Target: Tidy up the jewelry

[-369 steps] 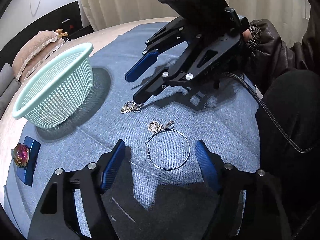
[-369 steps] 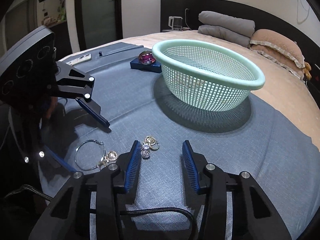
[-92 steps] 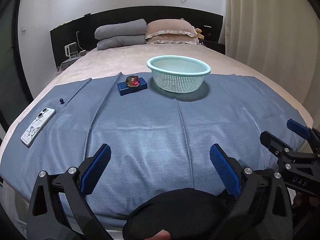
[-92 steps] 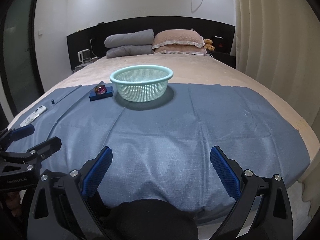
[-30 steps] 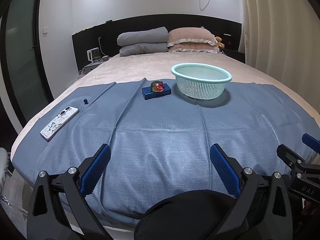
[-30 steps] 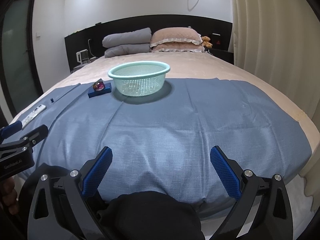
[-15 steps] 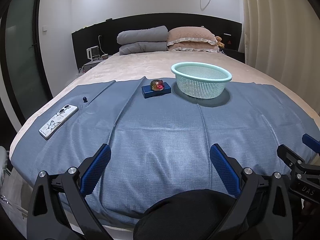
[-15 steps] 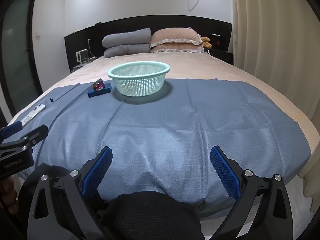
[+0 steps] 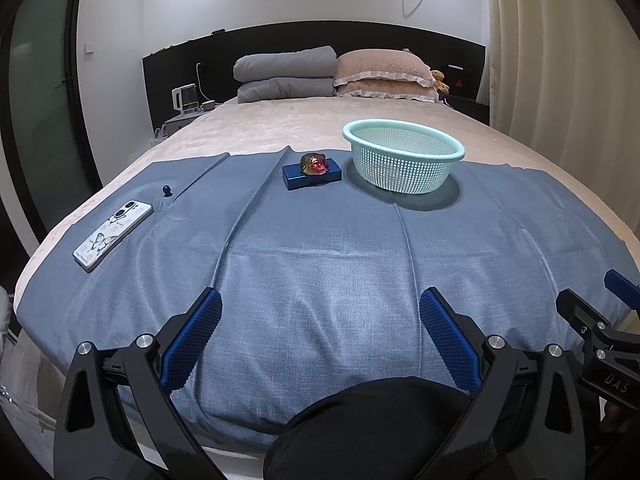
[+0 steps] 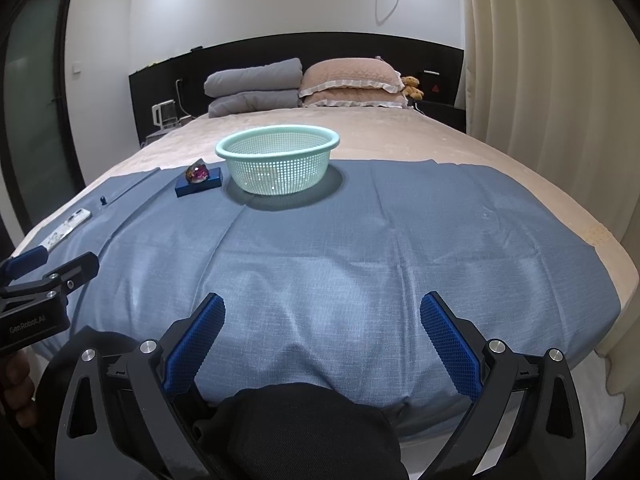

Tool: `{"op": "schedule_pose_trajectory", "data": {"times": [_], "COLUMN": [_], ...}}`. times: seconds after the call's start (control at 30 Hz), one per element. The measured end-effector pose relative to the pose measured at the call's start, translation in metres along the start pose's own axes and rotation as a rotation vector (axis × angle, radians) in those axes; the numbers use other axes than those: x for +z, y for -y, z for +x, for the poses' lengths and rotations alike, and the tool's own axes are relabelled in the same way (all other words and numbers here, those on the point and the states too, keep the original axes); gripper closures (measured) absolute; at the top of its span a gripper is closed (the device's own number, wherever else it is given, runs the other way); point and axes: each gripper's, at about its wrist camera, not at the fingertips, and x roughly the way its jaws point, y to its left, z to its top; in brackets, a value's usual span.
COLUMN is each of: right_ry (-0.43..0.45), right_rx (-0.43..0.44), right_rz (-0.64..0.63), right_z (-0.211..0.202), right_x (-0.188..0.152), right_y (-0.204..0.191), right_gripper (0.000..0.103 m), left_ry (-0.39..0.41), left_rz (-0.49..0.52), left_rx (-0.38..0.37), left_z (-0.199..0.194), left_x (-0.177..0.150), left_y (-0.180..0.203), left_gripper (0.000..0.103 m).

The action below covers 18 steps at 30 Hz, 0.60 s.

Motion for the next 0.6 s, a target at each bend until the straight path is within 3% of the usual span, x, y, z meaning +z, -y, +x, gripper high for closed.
{"op": "schedule_pose_trajectory", "data": {"times": [0.6], "right_ry": [-0.01], "right_rx": [0.0], "right_rz": [-0.003], "right_z": [0.0024], "right_x": [0.0008], "right_y": [0.0015], "right_gripper": [0.009], "left_ry": [-0.009], "left_rz": [-0.008], "left_rx": [-0.013], "left_z": [0.0012], "left_x": [-0.0009], "left_y": [-0.0011], "left_gripper": [0.006]}}
